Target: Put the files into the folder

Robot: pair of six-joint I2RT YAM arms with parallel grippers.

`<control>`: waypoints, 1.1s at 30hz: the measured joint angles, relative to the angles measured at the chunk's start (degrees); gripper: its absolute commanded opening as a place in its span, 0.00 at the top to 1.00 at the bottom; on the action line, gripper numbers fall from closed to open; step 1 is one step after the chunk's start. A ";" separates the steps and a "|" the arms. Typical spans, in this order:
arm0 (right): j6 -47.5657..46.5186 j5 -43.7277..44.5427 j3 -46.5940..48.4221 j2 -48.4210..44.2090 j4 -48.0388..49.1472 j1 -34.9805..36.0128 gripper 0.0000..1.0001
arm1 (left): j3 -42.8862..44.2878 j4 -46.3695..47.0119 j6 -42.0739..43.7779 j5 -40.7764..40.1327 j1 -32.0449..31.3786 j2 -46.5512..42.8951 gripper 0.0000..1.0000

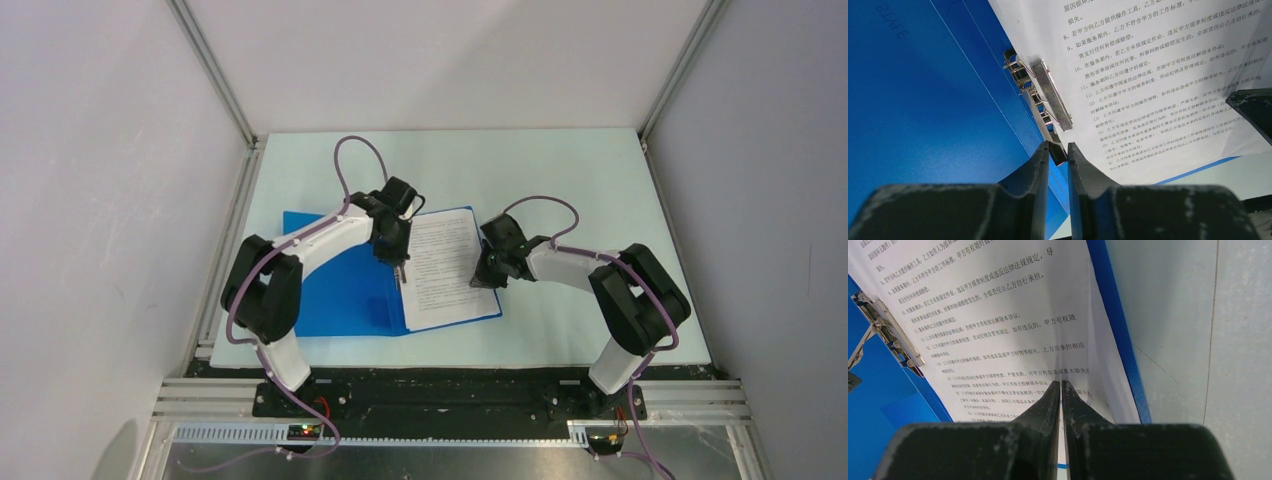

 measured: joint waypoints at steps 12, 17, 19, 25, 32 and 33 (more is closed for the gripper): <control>-0.02 0.50 0.00 -0.11 0.00 0.31 0.91 | -2.95 0.20 -1.18 0.02 -1.14 -1.60 0.65; -0.04 0.83 0.00 -0.15 0.00 0.48 0.90 | -3.37 -0.11 -1.18 1.09 -1.49 -2.97 0.58; -0.04 0.92 0.00 -0.20 0.02 0.55 0.90 | -3.37 -0.20 -1.20 1.51 -1.62 -3.52 0.57; -0.09 1.22 -0.02 -0.26 0.02 0.70 0.90 | -3.41 -0.28 -1.20 2.49 -1.79 -4.37 0.55; -0.17 1.62 -0.09 -0.46 0.07 0.94 0.88 | -3.45 -0.35 -1.20 3.19 -1.90 -5.88 0.55; -0.22 1.81 -0.17 -0.59 0.13 1.07 0.88 | -3.45 -0.37 -1.20 3.26 -1.92 -5.95 0.55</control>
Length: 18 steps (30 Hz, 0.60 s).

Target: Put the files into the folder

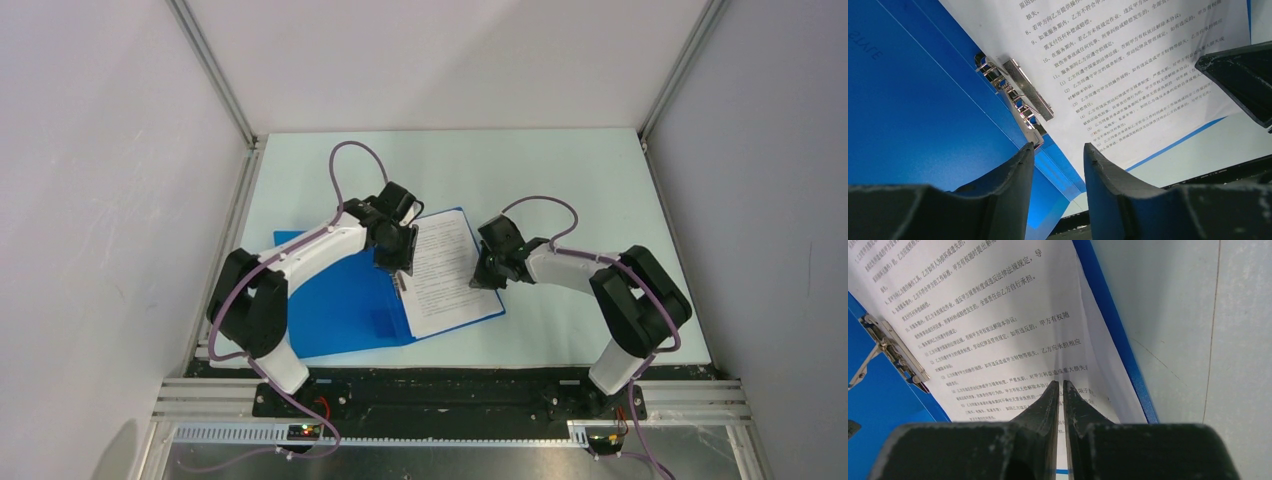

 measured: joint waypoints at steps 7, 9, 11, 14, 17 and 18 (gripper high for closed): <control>-0.48 0.59 -0.59 -2.86 -2.60 1.36 0.72 | 0.00 0.02 -0.44 0.87 -0.09 0.00 0.55; -0.74 0.79 -0.55 -4.22 -3.30 1.90 0.61 | 0.00 0.02 -0.44 0.94 -0.15 0.00 0.55; -1.25 0.96 -0.42 -5.66 -3.80 2.51 0.53 | -0.04 0.02 -0.44 0.98 -0.15 0.00 0.55; -1.79 1.51 0.87 -7.13 -5.20 3.39 0.50 | -0.04 0.02 -0.44 1.01 -0.15 0.00 0.56; -2.16 2.29 2.25 -8.26 -5.90 3.82 0.49 | -0.04 0.04 -0.42 1.01 -0.15 0.00 0.56; -2.25 2.49 2.51 -8.79 -6.01 3.96 0.48 | -0.04 0.04 -0.42 0.98 -0.15 0.00 0.56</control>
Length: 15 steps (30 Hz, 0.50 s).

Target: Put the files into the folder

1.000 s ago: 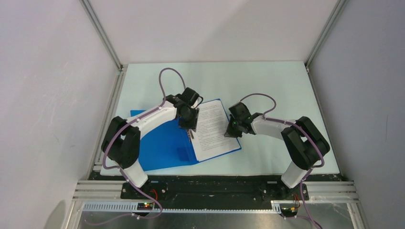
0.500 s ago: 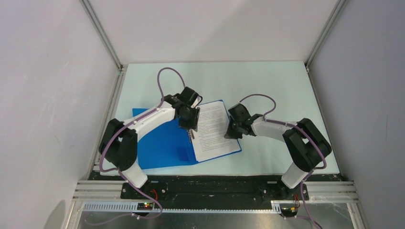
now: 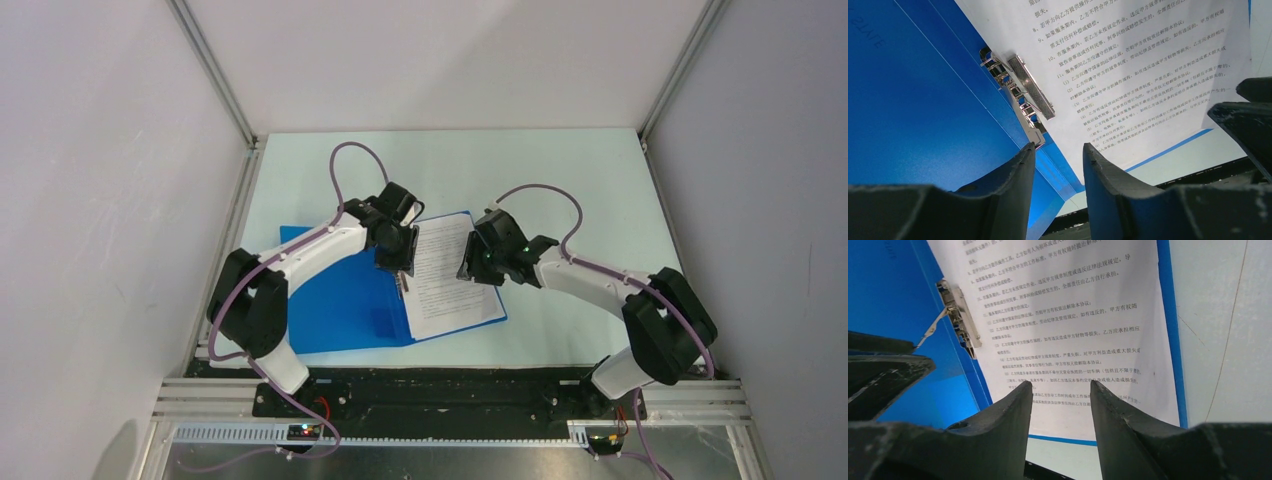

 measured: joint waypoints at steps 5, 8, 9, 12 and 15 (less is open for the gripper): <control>-0.52 1.07 0.20 -2.14 -0.87 0.15 0.46 | 0.00 -0.02 0.02 -0.02 0.00 0.00 0.56; -0.61 1.68 0.20 -2.25 -1.22 0.20 0.46 | 0.09 -0.04 0.09 -0.26 0.00 0.00 0.56; -0.63 2.03 0.20 -2.25 -1.44 0.20 0.46 | 0.17 -0.07 0.11 -0.39 0.00 0.00 0.56; -0.79 2.69 0.20 -2.25 -1.73 0.20 0.46 | 1.01 -0.15 0.39 -0.79 0.00 0.11 0.56; -1.01 2.99 0.20 -2.25 -2.08 0.20 0.46 | 2.10 -0.07 0.63 -1.05 0.00 0.28 0.56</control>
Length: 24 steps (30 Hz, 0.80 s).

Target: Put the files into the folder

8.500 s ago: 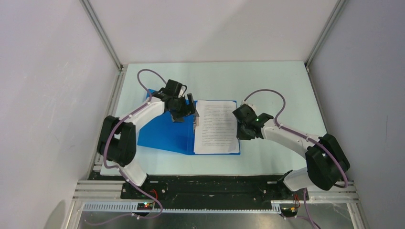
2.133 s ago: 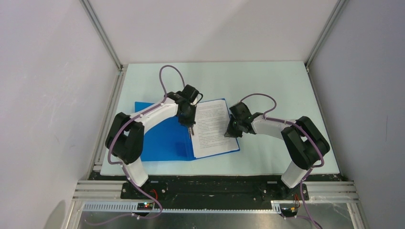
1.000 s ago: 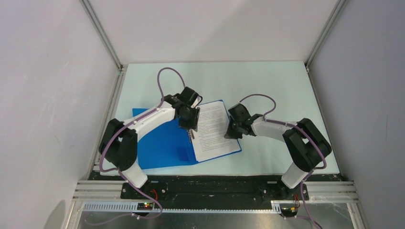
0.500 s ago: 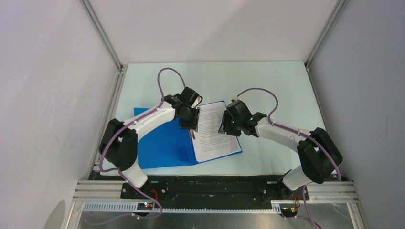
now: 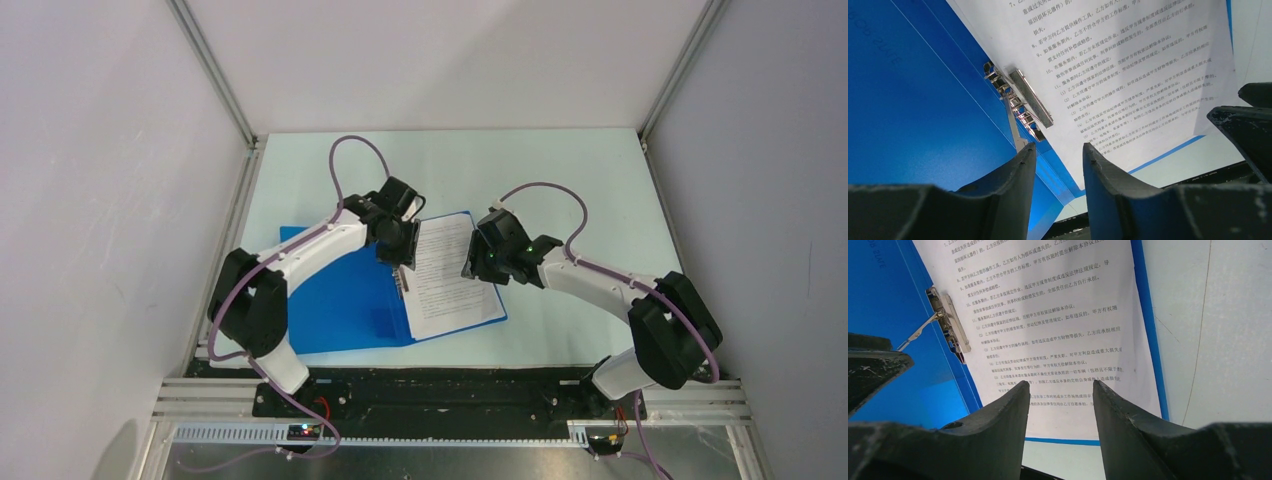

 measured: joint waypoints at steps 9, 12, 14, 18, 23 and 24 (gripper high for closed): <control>-0.22 0.52 0.00 0.00 -0.39 0.00 0.45 | 1.40 0.00 0.42 -0.42 0.92 0.31 0.56; -0.22 0.57 0.00 0.00 -0.39 0.00 0.46 | 1.79 -0.07 0.42 -0.46 1.42 0.31 0.56; -0.22 0.59 0.00 0.00 -0.39 0.07 0.46 | 2.05 -0.04 0.42 -0.48 1.77 0.24 0.56; -0.20 0.96 0.50 0.00 -1.29 0.61 0.46 | 2.01 -0.22 -0.09 -0.57 3.65 -1.66 0.56; -0.20 1.66 3.39 0.00 -2.71 2.64 0.46 | -2.69 0.20 -1.75 -0.68 12.46 -12.26 0.25; -0.20 1.92 3.96 0.00 -2.84 2.93 0.46 | -4.09 -0.04 -2.12 -0.70 14.84 -15.06 0.12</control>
